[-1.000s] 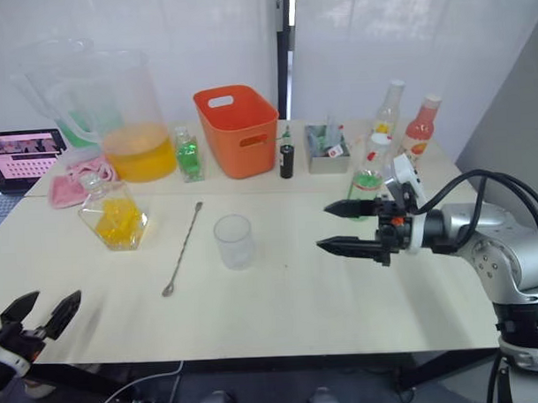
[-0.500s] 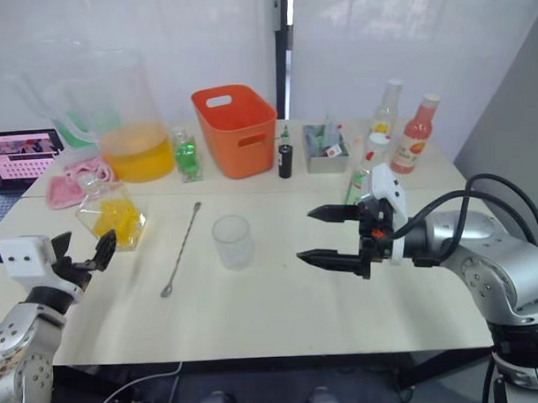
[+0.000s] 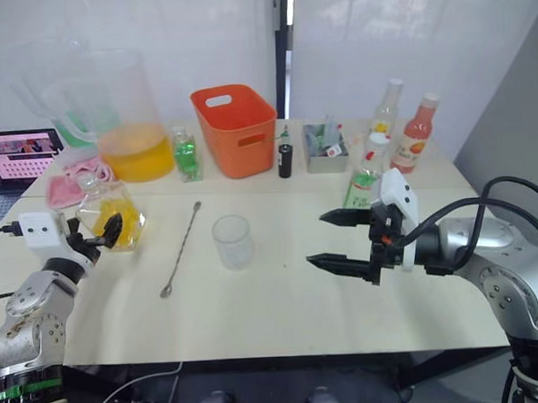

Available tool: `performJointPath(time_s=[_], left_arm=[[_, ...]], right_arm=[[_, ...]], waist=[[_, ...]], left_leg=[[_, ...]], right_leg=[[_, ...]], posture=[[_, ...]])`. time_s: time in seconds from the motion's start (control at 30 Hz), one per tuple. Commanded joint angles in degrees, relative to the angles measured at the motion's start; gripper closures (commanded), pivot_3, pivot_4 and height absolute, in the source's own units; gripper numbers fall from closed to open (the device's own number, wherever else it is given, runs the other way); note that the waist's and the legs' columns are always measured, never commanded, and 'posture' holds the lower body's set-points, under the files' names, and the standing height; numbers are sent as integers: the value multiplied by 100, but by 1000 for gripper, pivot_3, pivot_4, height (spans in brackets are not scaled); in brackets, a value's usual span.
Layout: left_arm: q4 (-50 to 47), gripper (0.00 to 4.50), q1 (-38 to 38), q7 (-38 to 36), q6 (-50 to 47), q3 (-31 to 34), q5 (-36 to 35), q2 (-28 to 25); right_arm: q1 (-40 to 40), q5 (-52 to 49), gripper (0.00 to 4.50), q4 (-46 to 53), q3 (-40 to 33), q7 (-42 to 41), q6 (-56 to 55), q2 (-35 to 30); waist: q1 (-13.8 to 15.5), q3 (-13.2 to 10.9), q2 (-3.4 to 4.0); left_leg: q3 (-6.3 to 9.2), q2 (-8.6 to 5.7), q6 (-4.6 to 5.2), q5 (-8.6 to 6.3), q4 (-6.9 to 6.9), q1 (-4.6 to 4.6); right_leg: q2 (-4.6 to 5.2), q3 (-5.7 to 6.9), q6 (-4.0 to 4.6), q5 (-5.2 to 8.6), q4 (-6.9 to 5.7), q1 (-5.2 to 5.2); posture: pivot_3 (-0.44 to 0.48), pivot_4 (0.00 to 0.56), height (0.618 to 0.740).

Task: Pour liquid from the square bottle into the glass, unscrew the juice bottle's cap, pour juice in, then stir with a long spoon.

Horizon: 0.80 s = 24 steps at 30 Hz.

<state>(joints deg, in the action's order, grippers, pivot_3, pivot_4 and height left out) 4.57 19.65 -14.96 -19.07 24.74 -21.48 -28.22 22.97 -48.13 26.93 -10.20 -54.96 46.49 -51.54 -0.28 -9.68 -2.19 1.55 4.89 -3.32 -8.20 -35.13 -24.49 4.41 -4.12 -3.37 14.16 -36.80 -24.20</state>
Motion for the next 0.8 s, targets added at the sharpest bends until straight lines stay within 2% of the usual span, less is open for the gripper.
performJointPath(time_s=[0.03,0.33,0.5,0.53,0.8], left_arm=[[275,0,302,-31,249,-27,135,-150],[1271,0,820,-245,682,-144,350,-272],[1720,1543,1155,-423,932,-201,344,-250],[1739,1695,1169,-435,946,-210,353,-252],[1513,1694,1060,-605,1233,-188,376,-365]], right_arm=[[66,-7,37,63,-134,-25,-80,-109],[64,-39,37,129,-80,1,-53,-126],[107,-12,0,119,-28,35,-68,-108],[107,-11,0,119,-26,33,-69,-112],[236,183,0,-52,151,-225,-161,-249]], waist=[[0,0,0],[-20,0,0],[-23,0,0],[-25,0,0],[-13,-1,-1]], left_leg=[[-1,0,0,0,-2,-2],[1,-1,1,0,8,-13],[1,-2,1,1,4,-15],[1,-3,1,1,4,-15],[2,-2,1,1,6,-20]], right_leg=[[1,-1,-2,-1,3,1],[1,-1,-38,-21,6,-8],[1,0,-42,-23,8,-7],[2,0,-43,-23,8,-7],[1,1,-48,-26,11,-9]], posture=[[0,150,703],[0,150,703],[0,150,703],[0,150,703],[0,150,703]])
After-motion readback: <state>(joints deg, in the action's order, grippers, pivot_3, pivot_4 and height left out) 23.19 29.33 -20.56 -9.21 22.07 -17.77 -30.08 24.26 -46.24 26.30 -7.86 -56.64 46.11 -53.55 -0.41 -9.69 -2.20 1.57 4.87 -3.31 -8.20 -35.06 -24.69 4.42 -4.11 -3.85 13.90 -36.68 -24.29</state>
